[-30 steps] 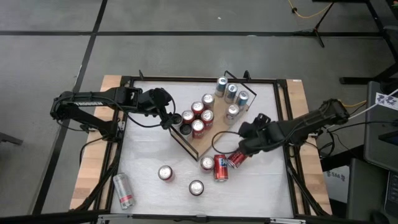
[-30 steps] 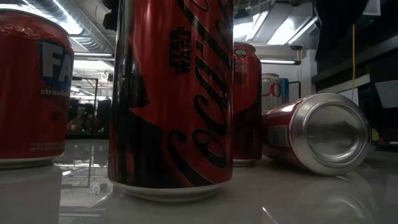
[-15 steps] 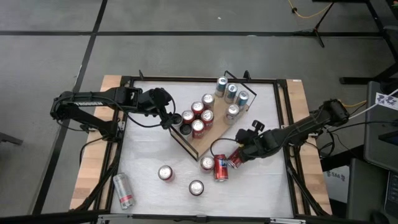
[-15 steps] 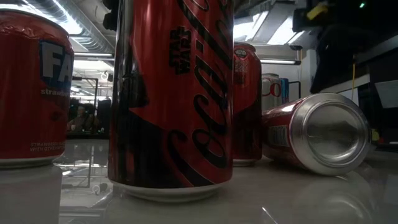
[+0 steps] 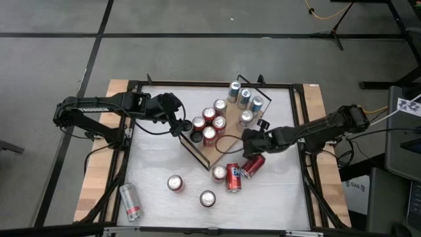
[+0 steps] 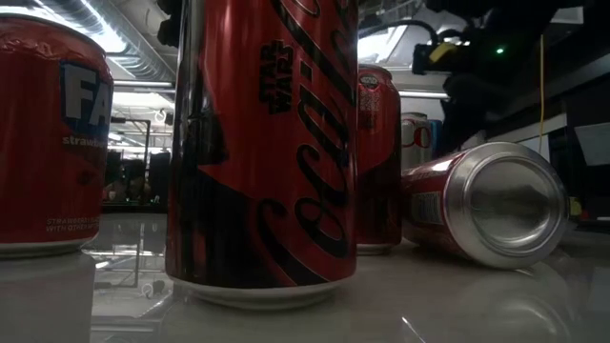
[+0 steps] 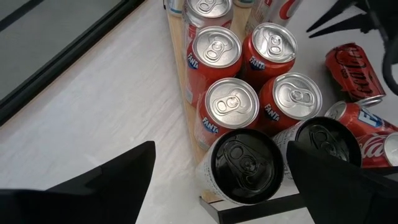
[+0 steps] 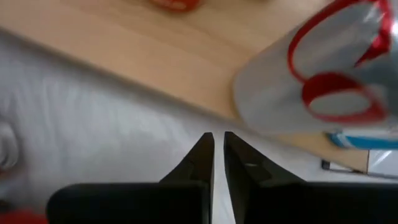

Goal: Place canned beverage on shelf
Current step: Put the red silver soda can on the shelf

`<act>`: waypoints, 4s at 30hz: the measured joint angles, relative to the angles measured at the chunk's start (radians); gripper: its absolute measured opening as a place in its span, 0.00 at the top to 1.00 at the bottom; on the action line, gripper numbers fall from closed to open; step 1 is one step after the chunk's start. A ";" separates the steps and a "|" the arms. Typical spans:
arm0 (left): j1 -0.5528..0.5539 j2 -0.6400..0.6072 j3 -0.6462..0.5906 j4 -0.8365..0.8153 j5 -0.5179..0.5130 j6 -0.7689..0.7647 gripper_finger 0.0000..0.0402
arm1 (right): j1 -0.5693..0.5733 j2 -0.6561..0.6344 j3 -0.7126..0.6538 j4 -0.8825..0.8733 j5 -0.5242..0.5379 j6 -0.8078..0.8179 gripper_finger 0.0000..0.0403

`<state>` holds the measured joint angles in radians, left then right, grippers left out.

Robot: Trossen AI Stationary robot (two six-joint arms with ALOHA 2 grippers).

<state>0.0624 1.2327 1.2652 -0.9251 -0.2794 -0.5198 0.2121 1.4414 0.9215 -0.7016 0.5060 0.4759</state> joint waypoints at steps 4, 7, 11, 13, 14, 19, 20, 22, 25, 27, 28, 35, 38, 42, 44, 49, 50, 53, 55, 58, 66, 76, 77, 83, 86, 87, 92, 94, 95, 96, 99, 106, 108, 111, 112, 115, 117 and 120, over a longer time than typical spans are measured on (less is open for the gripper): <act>0.000 0.000 0.000 0.000 0.000 0.000 0.12 | -0.051 0.000 0.000 0.037 -0.008 -0.047 0.93; 0.000 0.000 0.000 0.000 0.000 0.000 0.12 | -0.084 0.000 0.000 0.079 -0.035 -0.096 0.93; 0.000 0.000 0.000 0.000 0.000 0.000 0.12 | -0.128 0.000 0.000 0.113 -0.048 -0.150 0.93; 0.000 0.000 0.000 0.000 0.000 0.000 0.12 | -0.151 0.000 0.000 0.129 -0.054 -0.174 0.93; 0.000 0.000 0.000 0.000 0.000 0.000 0.12 | -0.161 0.000 0.000 0.137 -0.058 -0.190 0.93; 0.000 0.000 0.000 0.000 0.000 0.000 0.12 | -0.204 0.000 0.000 0.187 -0.105 -0.252 0.93; 0.000 0.000 0.000 0.000 0.000 0.000 0.12 | -0.210 0.000 0.000 0.196 -0.109 -0.269 0.93; 0.000 0.000 0.000 0.000 0.000 0.000 0.12 | -0.221 0.000 0.000 0.215 -0.113 -0.293 0.93; 0.000 0.000 0.000 0.000 0.000 0.000 0.12 | -0.234 0.000 0.000 0.237 -0.116 -0.315 0.93; 0.000 0.000 0.000 0.000 0.000 0.000 0.12 | -0.235 0.000 0.000 0.236 -0.118 -0.322 0.93; 0.000 0.000 0.000 0.000 0.000 0.000 0.12 | -0.232 0.000 0.000 0.231 -0.121 -0.322 0.93; 0.000 0.000 0.000 0.000 0.000 0.000 0.12 | -0.185 0.000 0.000 0.110 -0.135 -0.218 0.93; 0.000 0.000 0.000 0.000 0.000 0.000 0.12 | -0.165 0.000 0.000 0.094 -0.073 -0.187 0.93; 0.000 0.000 0.000 0.000 0.000 0.000 0.12 | -0.171 0.000 0.000 0.100 -0.033 -0.185 0.93; 0.000 0.000 0.000 0.000 0.000 0.000 0.12 | -0.187 0.000 0.000 0.100 -0.019 -0.185 0.93; 0.000 0.000 0.000 0.000 0.000 -0.001 0.12 | -0.232 0.000 0.000 0.102 -0.010 -0.185 0.93; 0.000 0.000 0.000 0.000 0.000 -0.001 0.12 | -0.240 0.000 0.000 0.104 -0.010 -0.185 0.93; 0.000 0.000 0.000 0.000 0.000 -0.001 0.12 | -0.261 0.000 0.000 0.107 -0.011 -0.185 0.93; 0.000 0.000 0.000 0.000 0.000 -0.002 0.12 | -0.267 0.000 0.000 0.107 -0.011 -0.185 0.93; 0.000 0.000 0.000 0.000 0.000 -0.002 0.12 | -0.267 0.000 0.000 0.108 -0.010 -0.185 0.93; 0.000 0.000 0.000 0.000 0.000 -0.002 0.12 | -0.267 0.000 0.000 0.144 0.000 -0.185 0.93; 0.000 0.000 0.000 0.000 0.000 -0.002 0.12 | -0.265 0.000 0.001 0.163 0.002 -0.196 0.93; 0.000 0.000 0.000 0.000 0.000 -0.002 0.12 | -0.264 0.000 0.002 0.140 0.001 -0.193 0.93; 0.000 0.000 0.000 0.001 0.000 -0.002 0.12 | -0.264 -0.041 0.002 -0.013 -0.001 -0.106 0.93; 0.000 0.000 0.000 0.002 0.000 -0.002 0.12 | -0.264 -0.081 0.002 -0.025 0.000 -0.079 0.93; 0.000 0.000 0.000 0.002 0.000 -0.002 0.12 | -0.265 -0.090 0.002 -0.022 0.005 -0.078 0.93; 0.000 0.000 0.000 0.007 0.000 -0.002 0.12 | -0.265 -0.098 0.002 0.040 0.034 -0.080 0.93; 0.000 0.000 0.000 0.007 0.000 -0.002 0.12 | -0.265 -0.087 0.002 0.072 0.036 -0.082 0.93; 0.000 0.000 0.000 0.008 0.000 -0.002 0.12 | -0.265 -0.084 0.002 0.076 0.036 -0.086 0.93; 0.000 0.000 0.000 0.009 0.000 -0.002 0.12 | -0.265 -0.082 0.002 0.075 0.036 -0.087 0.93; 0.000 0.000 0.000 0.018 0.000 -0.001 0.12 | -0.265 -0.075 0.002 0.089 0.056 -0.087 0.93; 0.001 0.011 0.000 0.183 -0.001 0.040 0.12 | -0.265 -0.067 0.002 0.098 0.068 -0.091 0.93; 0.006 0.026 0.000 0.264 0.004 0.064 0.12 | -0.264 -0.073 0.002 0.091 0.062 -0.091 0.93; 0.029 0.053 0.000 0.390 0.067 0.101 0.12 | -0.264 -0.100 0.010 0.046 0.052 -0.091 0.93; 0.040 0.067 0.000 0.433 0.093 0.109 0.12 | -0.264 -0.110 0.018 0.024 0.053 -0.090 0.93; 0.074 0.116 0.000 0.540 0.158 0.114 0.12 | -0.264 -0.143 0.042 -0.021 0.084 -0.080 0.93; 0.096 0.151 0.000 0.606 0.183 0.128 0.12 | -0.265 -0.165 0.051 -0.022 0.103 -0.079 0.93; 0.122 0.205 0.000 0.661 0.191 0.168 0.12 | -0.265 -0.181 0.061 -0.017 0.131 -0.081 0.93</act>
<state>0.1844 1.4378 1.2652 -0.2643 -0.0887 -0.3522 -0.0528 1.2599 0.9825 -0.7188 0.6369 0.3953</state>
